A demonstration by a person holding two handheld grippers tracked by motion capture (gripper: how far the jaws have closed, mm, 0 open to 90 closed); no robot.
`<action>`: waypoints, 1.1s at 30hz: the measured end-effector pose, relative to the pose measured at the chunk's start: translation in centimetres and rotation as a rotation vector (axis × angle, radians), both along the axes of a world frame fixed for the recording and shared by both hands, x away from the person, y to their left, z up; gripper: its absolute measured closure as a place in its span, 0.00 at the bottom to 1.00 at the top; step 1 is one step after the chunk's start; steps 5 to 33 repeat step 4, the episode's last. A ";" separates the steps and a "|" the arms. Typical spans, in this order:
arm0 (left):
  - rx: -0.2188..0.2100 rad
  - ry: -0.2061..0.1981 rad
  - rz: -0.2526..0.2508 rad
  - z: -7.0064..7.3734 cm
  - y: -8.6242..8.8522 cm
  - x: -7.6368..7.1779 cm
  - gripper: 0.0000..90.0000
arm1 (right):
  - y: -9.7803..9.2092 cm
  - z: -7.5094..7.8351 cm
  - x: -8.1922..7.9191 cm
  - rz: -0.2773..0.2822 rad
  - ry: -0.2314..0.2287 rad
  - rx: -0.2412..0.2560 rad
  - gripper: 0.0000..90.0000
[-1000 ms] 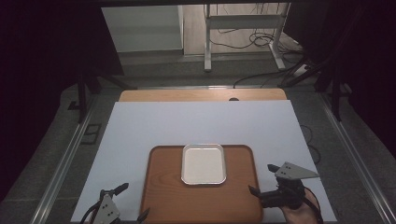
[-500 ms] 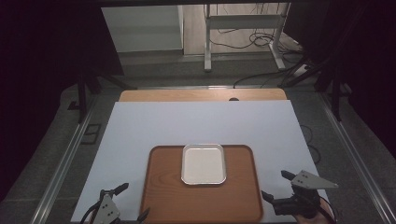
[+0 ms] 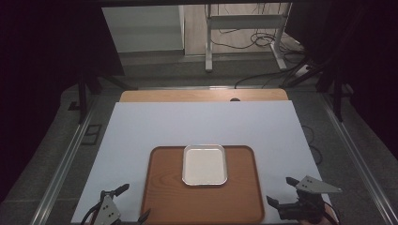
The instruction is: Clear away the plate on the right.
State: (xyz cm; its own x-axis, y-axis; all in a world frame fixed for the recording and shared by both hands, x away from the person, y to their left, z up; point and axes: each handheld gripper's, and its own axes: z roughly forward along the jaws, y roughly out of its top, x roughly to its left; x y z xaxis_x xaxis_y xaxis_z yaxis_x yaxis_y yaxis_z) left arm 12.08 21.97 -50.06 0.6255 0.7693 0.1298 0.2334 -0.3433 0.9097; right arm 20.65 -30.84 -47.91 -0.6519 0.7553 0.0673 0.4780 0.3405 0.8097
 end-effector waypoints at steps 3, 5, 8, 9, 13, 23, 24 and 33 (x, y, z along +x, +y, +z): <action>0.006 -0.002 -0.003 0.0 -0.1 0.0 0.04 | 0.2 -0.1 0.0 0.008 0.006 -0.011 0.01; 0.008 -0.002 -0.002 0.0 -0.1 0.0 0.04 | 0.2 -0.1 0.0 0.012 0.007 -0.010 0.01; 0.008 -0.002 -0.002 0.0 -0.1 0.0 0.04 | 0.2 -0.1 0.0 0.012 0.007 -0.010 0.01; 0.008 -0.002 -0.002 0.0 -0.1 0.0 0.04 | 0.2 -0.1 0.0 0.012 0.007 -0.010 0.01; 0.008 -0.002 -0.002 0.0 -0.1 0.0 0.04 | 0.2 -0.1 0.0 0.012 0.007 -0.010 0.01; 0.008 -0.002 -0.002 0.0 -0.1 0.0 0.04 | 0.2 -0.1 0.0 0.012 0.007 -0.010 0.01; 0.008 -0.002 -0.002 0.0 -0.1 0.0 0.04 | 0.2 -0.1 0.0 0.012 0.007 -0.010 0.01; 0.008 -0.002 -0.002 0.0 -0.1 0.0 0.04 | 0.2 -0.1 0.0 0.012 0.007 -0.010 0.01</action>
